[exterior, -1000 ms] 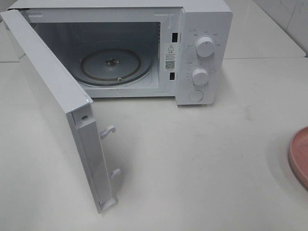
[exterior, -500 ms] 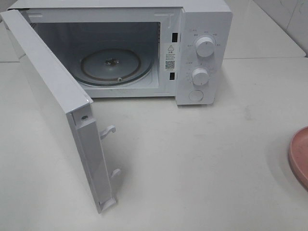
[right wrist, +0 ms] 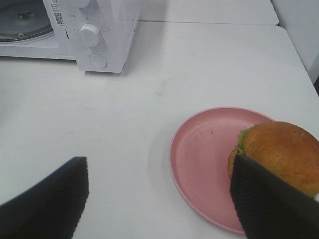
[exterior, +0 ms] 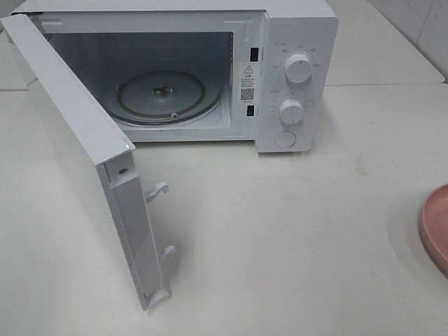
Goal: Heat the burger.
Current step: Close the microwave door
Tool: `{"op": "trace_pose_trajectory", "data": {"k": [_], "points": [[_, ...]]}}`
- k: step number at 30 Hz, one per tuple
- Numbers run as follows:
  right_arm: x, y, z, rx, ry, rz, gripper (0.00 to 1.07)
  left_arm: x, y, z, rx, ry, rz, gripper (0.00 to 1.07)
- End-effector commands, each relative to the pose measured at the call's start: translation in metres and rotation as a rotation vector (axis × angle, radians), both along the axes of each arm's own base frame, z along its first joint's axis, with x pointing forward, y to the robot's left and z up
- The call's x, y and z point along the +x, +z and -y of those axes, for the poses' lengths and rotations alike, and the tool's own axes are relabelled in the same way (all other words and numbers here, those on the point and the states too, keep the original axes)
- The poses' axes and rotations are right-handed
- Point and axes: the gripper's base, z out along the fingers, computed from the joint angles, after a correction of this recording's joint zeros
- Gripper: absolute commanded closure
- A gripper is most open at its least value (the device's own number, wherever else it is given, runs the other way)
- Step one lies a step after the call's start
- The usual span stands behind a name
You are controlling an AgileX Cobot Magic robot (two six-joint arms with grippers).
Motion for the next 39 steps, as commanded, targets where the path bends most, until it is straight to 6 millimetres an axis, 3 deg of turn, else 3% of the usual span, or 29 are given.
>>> {"op": "trace_pose_trajectory", "data": {"k": [1,39], "points": [[-0.0037,-0.0008,-0.0002,-0.002,0.001,0.027,0.31,-0.0017,0.0003,0.0002,-0.006,0.000,0.030,0.08],[-0.0037,-0.0008,-0.0002,-0.002,0.001,0.027,0.32,-0.0017,0.0005,0.0017,-0.021,-0.011,0.032,0.08]]}}
